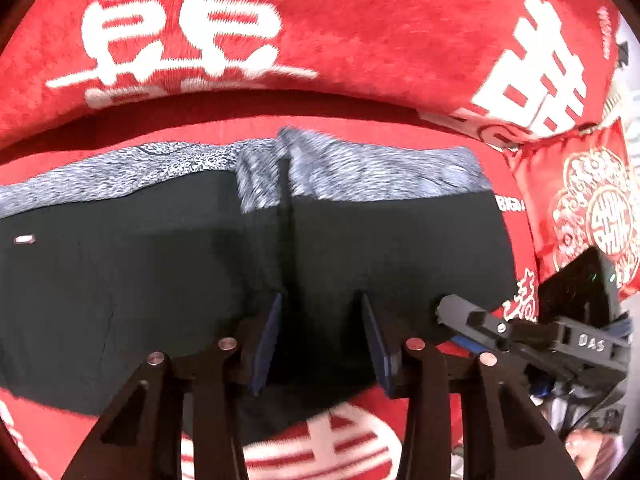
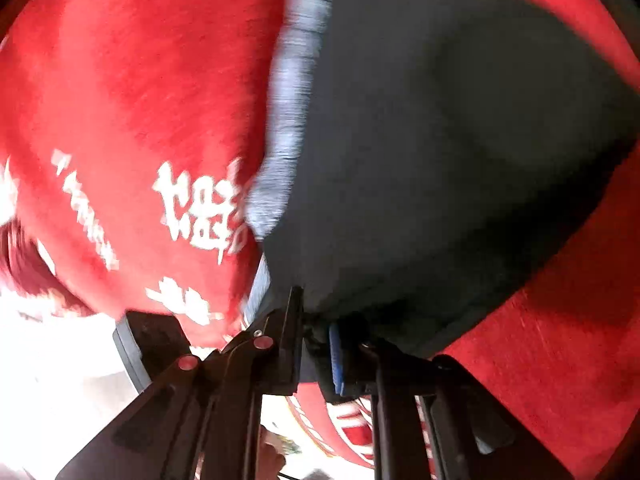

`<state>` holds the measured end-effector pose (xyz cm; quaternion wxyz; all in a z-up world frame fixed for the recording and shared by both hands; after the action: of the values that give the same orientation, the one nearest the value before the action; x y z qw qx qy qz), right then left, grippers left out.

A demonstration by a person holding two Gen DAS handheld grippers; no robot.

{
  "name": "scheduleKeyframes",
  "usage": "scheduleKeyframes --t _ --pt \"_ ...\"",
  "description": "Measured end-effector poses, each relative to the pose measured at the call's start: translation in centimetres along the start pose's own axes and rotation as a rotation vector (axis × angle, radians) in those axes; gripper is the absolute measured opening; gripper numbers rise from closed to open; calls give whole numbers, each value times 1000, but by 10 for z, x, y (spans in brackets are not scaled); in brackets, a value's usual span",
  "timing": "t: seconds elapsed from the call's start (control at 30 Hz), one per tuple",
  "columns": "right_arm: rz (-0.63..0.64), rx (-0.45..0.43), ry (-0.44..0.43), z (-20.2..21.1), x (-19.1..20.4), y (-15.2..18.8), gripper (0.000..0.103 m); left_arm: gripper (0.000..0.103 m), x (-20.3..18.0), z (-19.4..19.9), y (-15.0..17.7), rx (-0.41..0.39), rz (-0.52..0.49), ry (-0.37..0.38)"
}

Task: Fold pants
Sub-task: 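Fold the held end over toward the left gripper and lay it down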

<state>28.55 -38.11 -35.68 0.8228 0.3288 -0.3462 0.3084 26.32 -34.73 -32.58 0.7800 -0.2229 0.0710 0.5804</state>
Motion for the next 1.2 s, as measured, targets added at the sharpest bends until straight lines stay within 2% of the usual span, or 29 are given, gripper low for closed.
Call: scheduleKeyframes --t 0.1,0.13,0.17,0.2,0.23,0.27,0.3,0.33,0.37,0.43,0.5,0.57,0.6,0.67,0.73,0.77,0.83,0.9,0.93,1.03,1.07,1.1,1.2 --pt "61 46 3 19 8 13 12 43 -8 22 14 -53 -27 -49" --pt "68 56 9 19 7 18 12 44 -5 26 18 -71 -29 -89" --pt "86 69 34 17 3 23 12 54 1 24 21 -76 -28 -139" --pt "98 71 67 10 -3 23 12 72 9 18 25 -63 -19 -190" --pt "103 71 89 8 -9 22 12 76 22 8 29 -43 3 -232" --pt "106 66 124 -3 -21 17 13 76 30 1 31 -29 24 -247" --pt "108 65 167 -15 -31 13 16 76 36 -6 33 -8 47 -231" --pt "105 72 193 -23 -39 9 15 77 41 -8 34 -1 71 -219" --pt "96 71 177 -26 -38 7 15 81 44 -5 33 -10 89 -208" --pt "131 92 197 -27 -30 9 21 82 45 4 30 -25 80 -229" --pt "202 136 238 -21 -21 20 42 82 44 15 28 -28 65 -253" --pt "313 150 279 -7 -4 30 47 82 40 27 22 -38 58 -256" --pt "354 142 284 1 2 32 47 82 35 31 16 -48 51 -255" --pt "471 60 309 27 25 22 46 82 22 35 -1 -78 28 -249" --pt "533 -38 370 45 38 -3 28 82 14 34 -16 -96 6 -244" --pt "548 -86 416 51 42 -23 16 82 7 28 -27 -100 -9 -243" --pt "524 -125 463 48 45 -57 15 82 -4 15 -42 -104 -21 -243" --pt "529 -132 483 40 47 -79 15 82 -12 -3 -53 -103 -28 -256" --pt "554 -121 515 27 48 -88 15 82 -9 -15 -53 -83 -29 -287" --pt "596 -57 591 -10 36 -95 15 82 9 -44 -36 18 10 -344" --pt "599 -42 611 -15 27 -95 15 87 15 -49 -28 21 46 -314" --pt "613 -48 617 -18 25 -93 15 87 17 -47 -27 -4 66 -285" --pt "648 -51 611 -18 25 -81 15 87 17 -40 -19 12 47 -292"
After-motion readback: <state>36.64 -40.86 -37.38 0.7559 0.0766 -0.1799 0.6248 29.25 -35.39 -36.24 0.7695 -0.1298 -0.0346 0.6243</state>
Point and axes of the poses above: each gripper's, at about its wrist camera, not at the fingertips, and z roughly against the way its jaws point, x to its left, y to its underside, the point moved 9 cm from there along -z, roughly the way its jaws point, and after that the axes turned 8 degrees about -z, right-handed, at the moved point
